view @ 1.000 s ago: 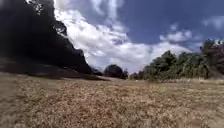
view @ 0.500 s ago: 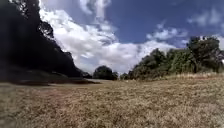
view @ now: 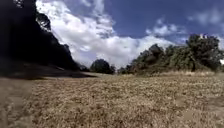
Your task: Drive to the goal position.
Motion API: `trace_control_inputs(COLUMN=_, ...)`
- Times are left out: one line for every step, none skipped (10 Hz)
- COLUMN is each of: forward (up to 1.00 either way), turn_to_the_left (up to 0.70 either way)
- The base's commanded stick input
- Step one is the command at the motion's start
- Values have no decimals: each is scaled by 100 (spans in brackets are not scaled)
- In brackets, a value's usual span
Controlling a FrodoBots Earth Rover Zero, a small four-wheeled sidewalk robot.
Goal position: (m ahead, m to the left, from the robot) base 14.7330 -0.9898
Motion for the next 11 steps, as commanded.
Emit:
trace_control_inputs(forward=70, turn_to_the_left=0)
trace_control_inputs(forward=70, turn_to_the_left=0)
trace_control_inputs(forward=70, turn_to_the_left=0)
trace_control_inputs(forward=70, turn_to_the_left=0)
trace_control_inputs(forward=70, turn_to_the_left=0)
trace_control_inputs(forward=70, turn_to_the_left=0)
trace_control_inputs(forward=70, turn_to_the_left=0)
trace_control_inputs(forward=70, turn_to_the_left=0)
trace_control_inputs(forward=70, turn_to_the_left=0)
trace_control_inputs(forward=70, turn_to_the_left=0)
trace_control_inputs(forward=70, turn_to_the_left=0)
